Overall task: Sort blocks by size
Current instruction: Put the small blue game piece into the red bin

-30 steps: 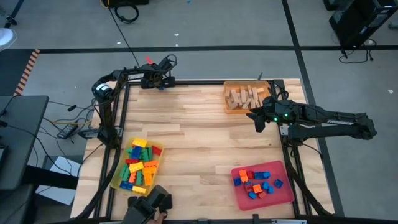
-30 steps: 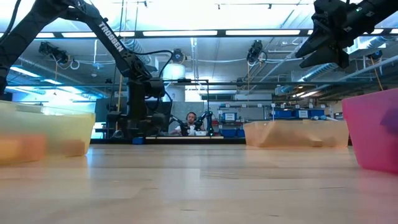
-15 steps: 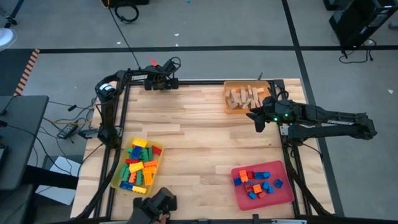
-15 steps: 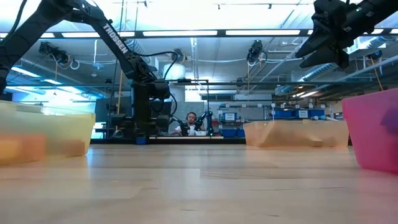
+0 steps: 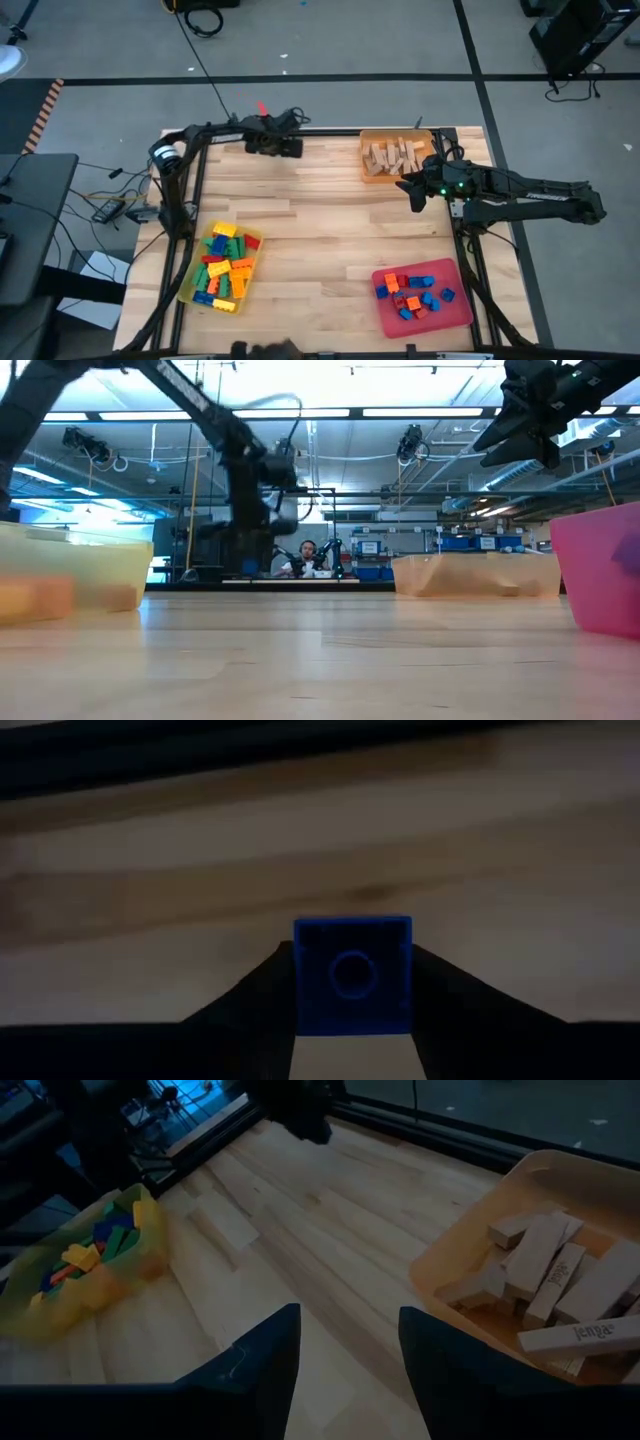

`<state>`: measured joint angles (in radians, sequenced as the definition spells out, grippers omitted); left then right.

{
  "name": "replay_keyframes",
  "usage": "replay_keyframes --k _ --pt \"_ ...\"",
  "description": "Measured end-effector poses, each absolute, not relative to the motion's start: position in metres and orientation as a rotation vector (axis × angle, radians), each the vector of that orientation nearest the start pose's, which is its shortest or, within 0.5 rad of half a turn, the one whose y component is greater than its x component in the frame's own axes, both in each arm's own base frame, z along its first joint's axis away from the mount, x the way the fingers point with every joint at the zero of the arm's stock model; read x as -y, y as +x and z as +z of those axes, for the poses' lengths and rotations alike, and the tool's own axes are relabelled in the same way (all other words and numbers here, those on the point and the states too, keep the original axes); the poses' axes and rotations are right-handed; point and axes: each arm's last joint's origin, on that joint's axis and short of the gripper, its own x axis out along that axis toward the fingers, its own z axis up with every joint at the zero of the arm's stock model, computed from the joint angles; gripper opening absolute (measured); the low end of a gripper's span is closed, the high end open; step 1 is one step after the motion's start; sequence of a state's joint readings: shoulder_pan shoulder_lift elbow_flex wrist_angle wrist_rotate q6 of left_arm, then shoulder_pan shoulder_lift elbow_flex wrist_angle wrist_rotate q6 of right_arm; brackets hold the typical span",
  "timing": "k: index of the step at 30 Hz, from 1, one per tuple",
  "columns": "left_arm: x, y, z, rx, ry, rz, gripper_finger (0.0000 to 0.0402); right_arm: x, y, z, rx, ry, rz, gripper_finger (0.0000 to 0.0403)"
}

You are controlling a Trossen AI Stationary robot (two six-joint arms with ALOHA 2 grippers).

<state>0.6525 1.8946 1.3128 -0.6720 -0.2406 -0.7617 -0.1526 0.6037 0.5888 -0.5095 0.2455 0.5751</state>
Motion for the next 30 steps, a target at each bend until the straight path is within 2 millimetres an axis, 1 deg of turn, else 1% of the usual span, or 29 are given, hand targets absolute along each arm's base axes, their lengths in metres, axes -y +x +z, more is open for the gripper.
replay_keyframes --k 3,8,12,14,18,23,26,30 --pt "-0.202 0.305 0.201 -0.882 -0.830 1.149 0.0163 0.027 0.129 0.262 -0.400 0.528 -0.529 0.0185" --pt "-0.144 0.322 0.247 -0.751 -0.788 0.976 0.0163 0.027 0.129 0.262 -0.400 0.528 -0.529 0.0185" --pt "-0.105 0.331 0.279 -0.587 -0.819 0.836 0.0163 0.027 0.130 0.263 -0.387 0.529 -0.502 0.0185" --pt "-0.092 0.336 0.291 -0.518 -0.856 0.744 0.0163 0.027 0.133 0.267 -0.363 0.471 -0.468 0.0185" --pt "-0.070 0.350 0.309 -0.372 -0.945 0.556 0.0163 0.024 0.141 0.277 -0.289 0.323 -0.376 0.0186" --pt "-0.052 0.364 0.329 -0.189 -1.036 0.348 0.0163 0.017 0.154 0.288 -0.182 0.154 -0.253 0.0195" --pt "-0.044 0.368 0.338 -0.115 -1.074 0.262 0.0163 0.010 0.161 0.292 -0.143 0.046 -0.189 0.0210" --pt "-0.038 0.370 0.344 -0.077 -1.089 0.195 0.0163 0.000 0.171 0.296 -0.093 -0.069 -0.123 0.0238"
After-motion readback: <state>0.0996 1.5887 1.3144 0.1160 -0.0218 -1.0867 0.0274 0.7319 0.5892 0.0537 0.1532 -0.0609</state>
